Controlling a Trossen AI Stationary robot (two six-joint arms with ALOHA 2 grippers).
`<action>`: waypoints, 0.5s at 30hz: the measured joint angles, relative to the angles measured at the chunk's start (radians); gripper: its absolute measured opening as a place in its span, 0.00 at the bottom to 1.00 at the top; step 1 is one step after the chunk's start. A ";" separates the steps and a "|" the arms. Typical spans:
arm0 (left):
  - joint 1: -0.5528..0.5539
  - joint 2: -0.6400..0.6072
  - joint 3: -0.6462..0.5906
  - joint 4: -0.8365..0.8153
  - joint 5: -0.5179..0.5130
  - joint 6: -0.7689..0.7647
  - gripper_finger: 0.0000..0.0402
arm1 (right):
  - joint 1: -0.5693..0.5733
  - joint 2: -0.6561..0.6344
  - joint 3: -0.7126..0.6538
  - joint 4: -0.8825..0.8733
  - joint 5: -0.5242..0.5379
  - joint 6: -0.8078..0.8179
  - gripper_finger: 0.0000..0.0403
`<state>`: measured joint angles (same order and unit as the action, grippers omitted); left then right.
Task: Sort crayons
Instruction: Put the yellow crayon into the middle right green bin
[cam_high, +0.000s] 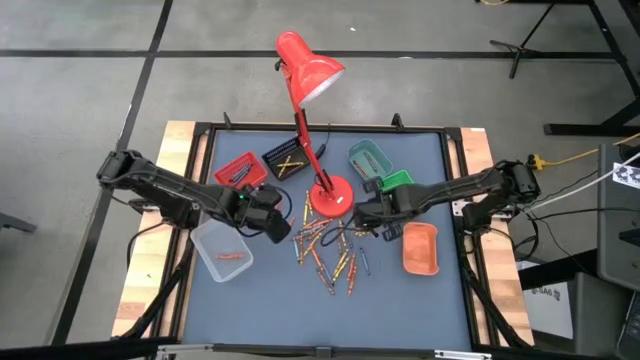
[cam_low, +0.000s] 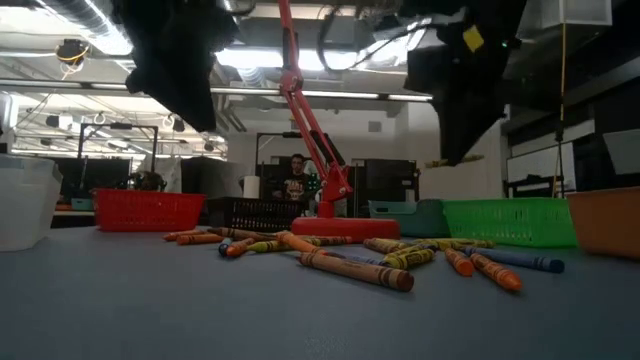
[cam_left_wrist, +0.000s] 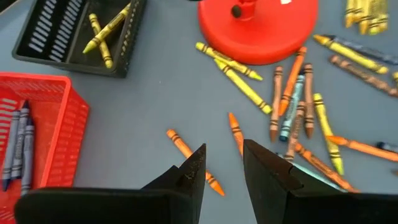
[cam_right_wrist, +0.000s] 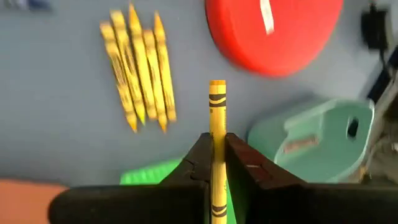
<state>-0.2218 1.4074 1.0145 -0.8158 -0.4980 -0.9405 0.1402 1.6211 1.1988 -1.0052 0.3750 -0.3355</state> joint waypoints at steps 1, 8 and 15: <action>0.006 0.007 0.000 -0.004 0.001 0.000 0.23 | -0.007 0.000 0.000 -0.023 0.006 0.017 0.06; 0.060 0.056 0.000 -0.003 0.027 0.000 0.23 | -0.094 0.000 -0.001 -0.153 0.009 0.172 0.06; 0.111 0.115 0.000 -0.005 0.114 0.001 0.23 | -0.202 0.000 -0.001 -0.224 0.008 0.312 0.06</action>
<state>-0.1109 1.5225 1.0145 -0.8203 -0.3837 -0.9398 -0.0619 1.6211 1.1976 -1.2289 0.3832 -0.0231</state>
